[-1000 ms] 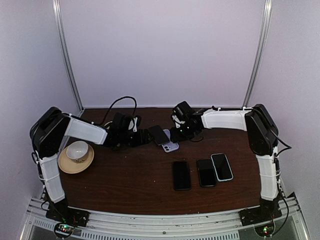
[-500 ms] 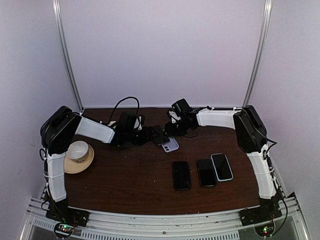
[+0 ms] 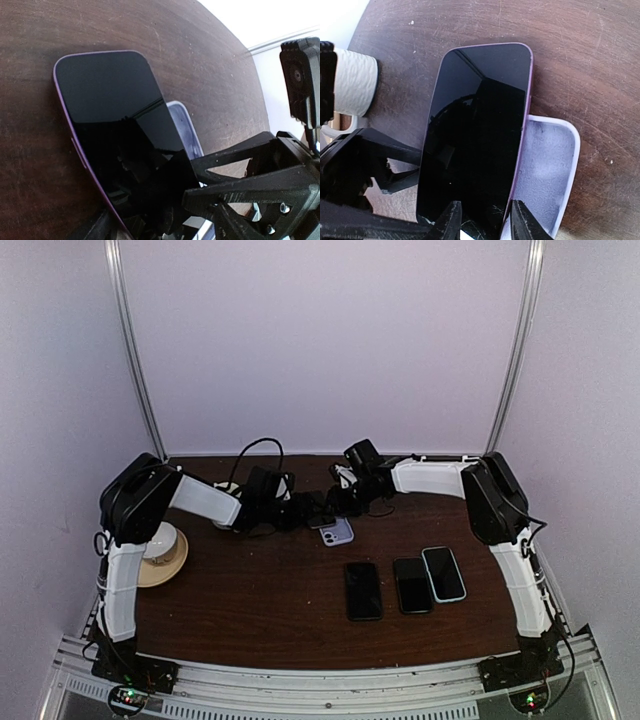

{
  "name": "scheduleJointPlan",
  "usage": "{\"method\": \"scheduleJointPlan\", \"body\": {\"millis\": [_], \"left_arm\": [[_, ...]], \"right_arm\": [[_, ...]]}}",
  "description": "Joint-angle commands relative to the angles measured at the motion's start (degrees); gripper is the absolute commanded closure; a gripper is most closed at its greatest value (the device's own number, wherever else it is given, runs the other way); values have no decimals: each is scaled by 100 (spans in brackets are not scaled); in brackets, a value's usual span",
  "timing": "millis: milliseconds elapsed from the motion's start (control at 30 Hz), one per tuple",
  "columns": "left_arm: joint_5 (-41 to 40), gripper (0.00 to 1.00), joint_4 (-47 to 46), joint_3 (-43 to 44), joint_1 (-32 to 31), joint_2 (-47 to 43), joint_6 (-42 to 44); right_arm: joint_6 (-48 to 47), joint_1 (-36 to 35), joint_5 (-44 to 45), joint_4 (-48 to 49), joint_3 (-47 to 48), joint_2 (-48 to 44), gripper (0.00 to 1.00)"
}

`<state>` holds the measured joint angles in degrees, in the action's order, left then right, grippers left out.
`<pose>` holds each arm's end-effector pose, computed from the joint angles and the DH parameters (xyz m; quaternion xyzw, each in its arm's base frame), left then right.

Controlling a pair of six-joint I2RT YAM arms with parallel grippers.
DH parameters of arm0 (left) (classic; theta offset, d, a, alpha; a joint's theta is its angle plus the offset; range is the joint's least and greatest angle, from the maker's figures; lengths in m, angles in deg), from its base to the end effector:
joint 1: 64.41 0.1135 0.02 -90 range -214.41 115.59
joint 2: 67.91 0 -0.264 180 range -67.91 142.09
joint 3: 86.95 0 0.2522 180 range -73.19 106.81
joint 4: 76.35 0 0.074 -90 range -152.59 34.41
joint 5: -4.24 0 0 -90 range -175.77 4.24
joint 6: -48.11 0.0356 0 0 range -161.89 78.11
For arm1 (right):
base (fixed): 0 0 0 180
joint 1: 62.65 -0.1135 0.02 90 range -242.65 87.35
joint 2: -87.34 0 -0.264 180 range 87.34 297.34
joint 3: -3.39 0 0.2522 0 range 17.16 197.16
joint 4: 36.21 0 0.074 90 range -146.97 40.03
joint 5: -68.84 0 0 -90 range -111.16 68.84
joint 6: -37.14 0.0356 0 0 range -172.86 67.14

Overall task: Put the phone into the phone case
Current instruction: Pick up the phone from the phone case.

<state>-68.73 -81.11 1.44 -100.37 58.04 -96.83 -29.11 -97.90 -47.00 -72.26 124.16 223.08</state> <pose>0.3708 -0.2819 0.1150 -0.0733 0.8681 -0.4286 0.2395 0.4152 0.3125 0.1502 -0.1663 0.9067 0.3436 0.1792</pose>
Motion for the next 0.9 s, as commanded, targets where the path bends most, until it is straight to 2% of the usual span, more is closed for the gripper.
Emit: {"method": "scheduleJointPlan", "body": {"millis": [0, 200, 333, 500, 567, 700, 867], "left_arm": [[266, 32, -322, 117, -16, 285, -139], [436, 53, -750, -14, -16, 59, 0], [580, 76, -858, -55, -16, 5, -9], [654, 96, -1002, -261, -18, -135, -32], [628, 100, -899, -286, -16, -206, 106], [559, 100, -574, -317, -16, -436, 463], [144, 100, 127, -326, -36, -993, 1262]], "right_arm": [[127, 31, -660, 324, -12, 154, 64], [66, 44, -850, 353, -41, 113, 65], [42, 56, -831, 355, -144, 24, 65], [-5, 87, -728, 364, -282, -185, 65], [-46, 101, -684, 310, -301, -262, 65], [-235, 114, -597, 177, -424, -598, 63], [-448, 165, -86, 92, -857, -1319, 61]]}}
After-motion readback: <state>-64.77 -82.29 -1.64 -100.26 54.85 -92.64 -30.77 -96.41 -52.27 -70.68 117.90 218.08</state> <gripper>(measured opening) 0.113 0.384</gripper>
